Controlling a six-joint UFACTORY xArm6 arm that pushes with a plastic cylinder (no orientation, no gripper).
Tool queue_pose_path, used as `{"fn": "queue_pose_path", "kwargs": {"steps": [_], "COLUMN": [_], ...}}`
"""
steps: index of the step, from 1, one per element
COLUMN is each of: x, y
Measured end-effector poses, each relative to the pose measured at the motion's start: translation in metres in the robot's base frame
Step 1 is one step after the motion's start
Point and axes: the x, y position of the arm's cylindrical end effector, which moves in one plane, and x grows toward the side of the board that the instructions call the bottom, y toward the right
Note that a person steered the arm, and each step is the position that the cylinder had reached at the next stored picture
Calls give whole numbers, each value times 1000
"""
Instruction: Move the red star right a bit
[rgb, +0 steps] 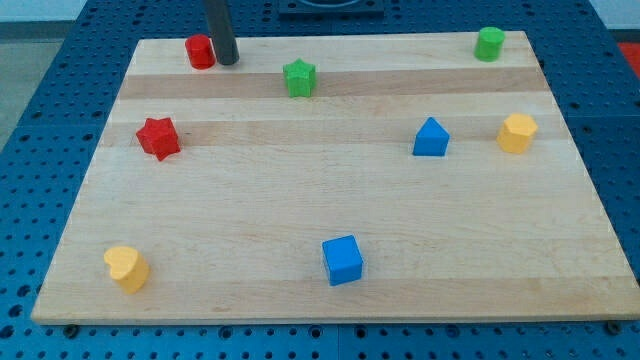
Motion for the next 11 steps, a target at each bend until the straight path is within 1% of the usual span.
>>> {"fn": "queue_pose_path", "kwargs": {"steps": [1, 2, 4, 5, 6, 8, 9, 10, 11], "x": [28, 47, 117, 150, 155, 154, 160, 201, 224], "y": [3, -30, -130, -138, -123, -47, -27, -27, -20]}}
